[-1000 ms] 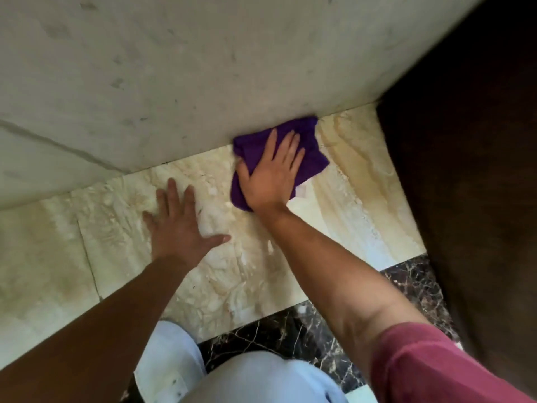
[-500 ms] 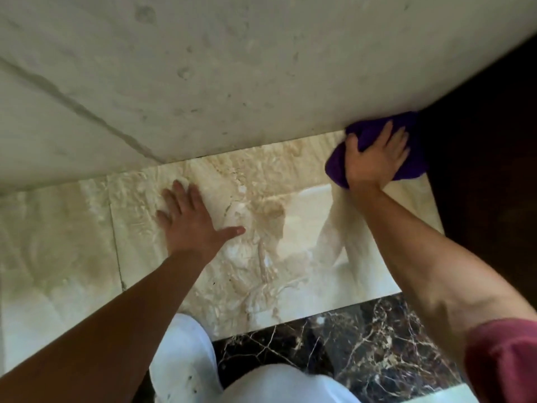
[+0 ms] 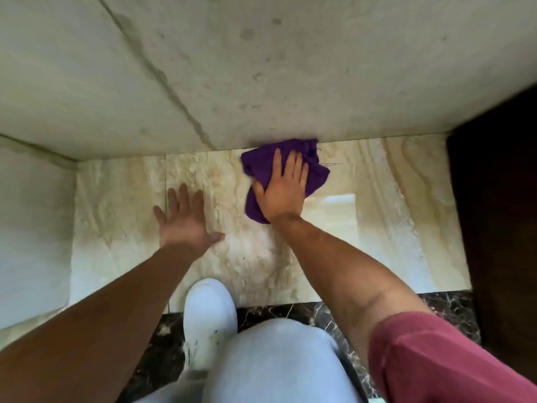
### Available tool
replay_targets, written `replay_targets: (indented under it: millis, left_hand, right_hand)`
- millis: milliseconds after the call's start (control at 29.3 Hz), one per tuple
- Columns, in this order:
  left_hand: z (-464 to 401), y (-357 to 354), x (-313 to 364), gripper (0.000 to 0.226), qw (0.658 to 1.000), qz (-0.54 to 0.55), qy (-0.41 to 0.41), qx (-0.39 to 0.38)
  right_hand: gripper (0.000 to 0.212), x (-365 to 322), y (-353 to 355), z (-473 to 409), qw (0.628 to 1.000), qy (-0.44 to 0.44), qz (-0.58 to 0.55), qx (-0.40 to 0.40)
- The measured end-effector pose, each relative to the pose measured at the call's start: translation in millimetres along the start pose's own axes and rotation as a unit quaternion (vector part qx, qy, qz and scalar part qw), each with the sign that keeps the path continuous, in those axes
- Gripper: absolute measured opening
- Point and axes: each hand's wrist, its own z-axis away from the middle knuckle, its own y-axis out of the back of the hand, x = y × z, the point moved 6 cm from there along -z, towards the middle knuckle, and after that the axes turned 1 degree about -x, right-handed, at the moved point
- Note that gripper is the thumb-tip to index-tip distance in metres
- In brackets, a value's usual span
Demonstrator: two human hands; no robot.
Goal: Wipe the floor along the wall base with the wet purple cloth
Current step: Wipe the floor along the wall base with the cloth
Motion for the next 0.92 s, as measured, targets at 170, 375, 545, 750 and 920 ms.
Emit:
replay_targets:
  millis: [170, 375, 545, 750, 920]
  left_hand:
    - [25.1, 20.4, -34.5, 0.120, 1.000, 0.016, 0.003, 0.001]
    - [-15.5, -25.4, -64.9, 0.136, 0.997, 0.059, 0.027, -0.031]
    - [-26.4, -61.1, -78.7, 0.133, 0.996, 0.084, -0.013, 0.010]
    - [-25.9, -57.4, -74.3, 0.136, 0.995, 0.092, -0.020, -0.019]
    - [-28.2, -58.5, -76.2, 0.137, 0.995, 0.076, -0.030, -0.053]
  right_hand:
    - [0.084, 41.4, 23.5, -2.7, 0.999, -0.017, 0.004, -0.039]
    - [0.098, 149.0, 46.3, -39.5, 0.956, -0.277, -0.022, 0.089]
    - [0.097, 141.1, 40.0, -46.4, 0.938, -0.321, 0.001, 0.134]
    - [0.098, 15.6, 6.2, -37.9, 0.942, -0.318, -0.040, 0.103]
    - [0.105, -19.4, 0.3, -32.9, 0.941, -0.311, -0.089, 0.097]
